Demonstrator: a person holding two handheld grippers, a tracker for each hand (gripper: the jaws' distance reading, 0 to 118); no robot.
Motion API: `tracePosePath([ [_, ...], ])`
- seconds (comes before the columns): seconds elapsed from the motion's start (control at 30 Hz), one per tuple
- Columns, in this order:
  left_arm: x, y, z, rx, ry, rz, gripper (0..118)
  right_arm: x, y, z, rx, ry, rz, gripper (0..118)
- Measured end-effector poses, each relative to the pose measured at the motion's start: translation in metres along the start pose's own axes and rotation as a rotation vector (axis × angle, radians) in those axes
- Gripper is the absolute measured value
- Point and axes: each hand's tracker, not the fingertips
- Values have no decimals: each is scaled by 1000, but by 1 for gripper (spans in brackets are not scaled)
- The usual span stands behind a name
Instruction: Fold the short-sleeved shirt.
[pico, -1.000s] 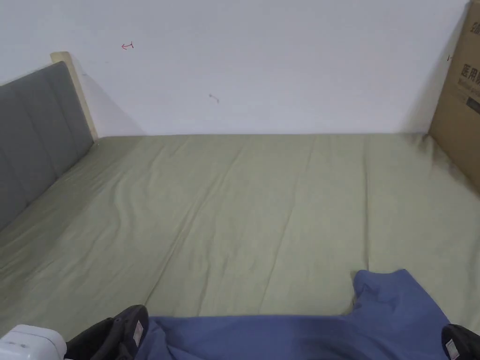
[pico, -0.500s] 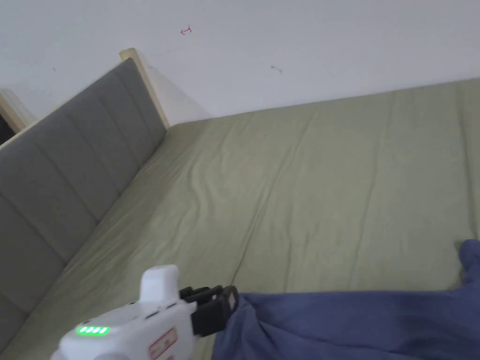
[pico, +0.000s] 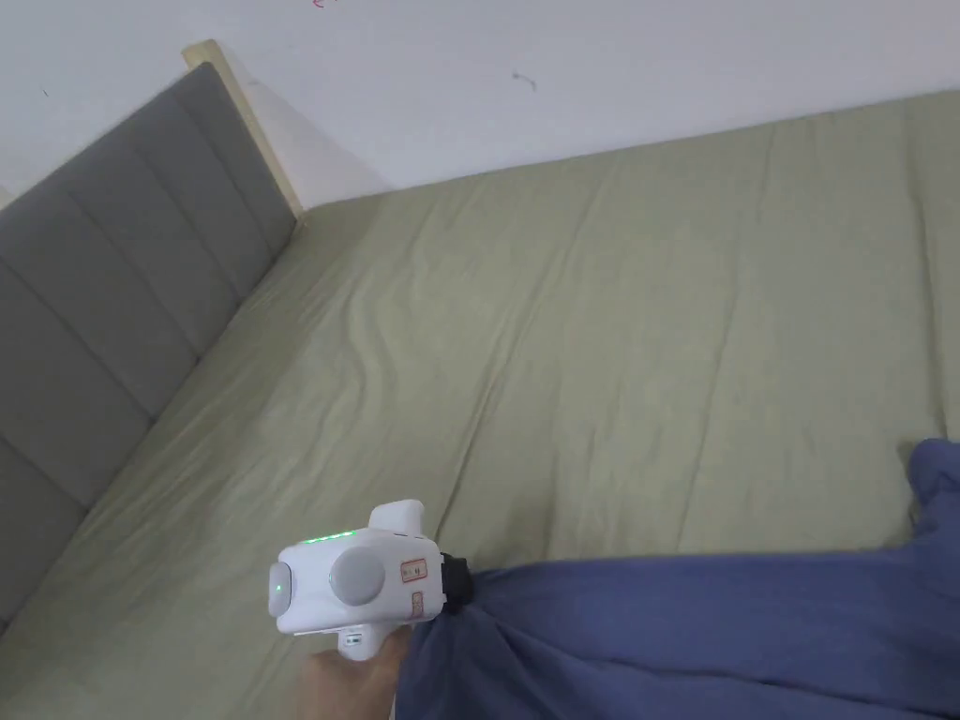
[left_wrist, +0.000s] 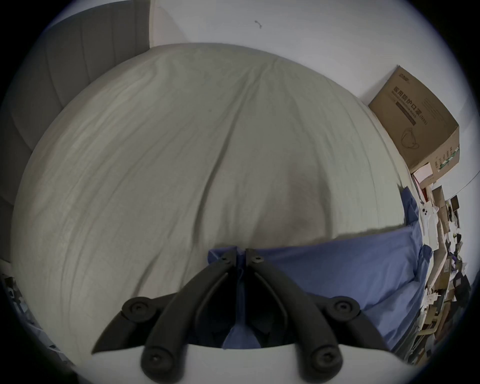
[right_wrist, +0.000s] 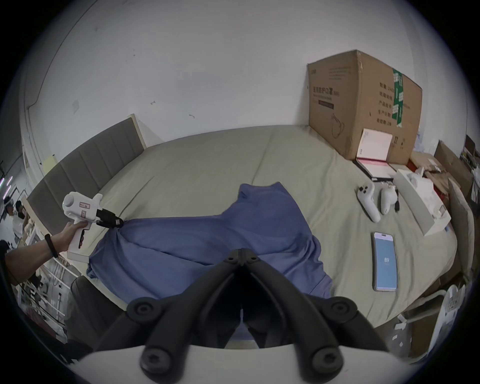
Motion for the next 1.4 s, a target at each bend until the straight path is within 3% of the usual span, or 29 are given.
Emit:
tracePosePath([
  [0.1, 8, -1, -4, -8, 43, -31, 5, 8, 10, -14, -8, 1, -19, 0],
  [0.13, 6, 0, -6, -11, 46, -42, 5, 13, 19, -23, -11, -6, -16, 6],
  [0.17, 7, 0, -6, -15, 49, -57, 5, 19, 29, -33, -30, -16, -11, 24],
  [0.23, 7, 2, -5, -17, 51, -57, 5, 38, 54, -73, -145, -19, -18, 79],
  [0.27, 7, 2, -4, -22, 50, -50, 5, 49, 64, -95, -208, -9, -18, 79],
  [0.47, 12, 0, 2, -31, 41, -56, 5, 109, 90, -227, -436, -134, -91, 79],
  [0.57, 13, 1, 4, -30, 34, -43, 5, 121, 76, -268, -599, -242, -13, 76],
  [0.6, 14, 0, 4, -31, 32, -42, 5, 121, 72, -266, -586, -184, -47, 69],
  [0.67, 11, 2, 3, -33, 29, -40, 5, 110, 79, -253, -530, -179, -3, 32],
  [0.7, 12, 2, 3, -32, 29, -42, 5, 100, 81, -242, -519, -176, 40, 32],
  [0.73, 13, 1, 5, -30, 30, -44, 5, 97, 82, -239, -516, -147, 54, 23],
  [0.77, 13, 1, 7, -30, 27, -43, 5, 94, 81, -237, -519, -139, 50, 7],
  [0.8, 9, 3, 10, -27, 20, -39, 5, 91, 81, -234, -507, -150, 68, 3],
  [0.83, 8, 2, 18, -4, -3, -29, 4, 88, 82, -229, -490, -143, 92, 3],
  [0.97, 1, -14, 88, 171, -122, -41, 4, 85, 90, -164, -330, -62, -1, 2],
  [1.1, -4, -54, 156, 229, -178, -82, 4, 79, 74, -64, -214, -31, -8, 1],
  [1.2, -8, -94, 183, 211, -172, -98, 4, 79, 40, -9, -202, -33, -36, 1],
  [1.4, -23, -155, 174, 102, -150, -54, 4, 76, -24, 18, -279, -73, -72, 1],
])
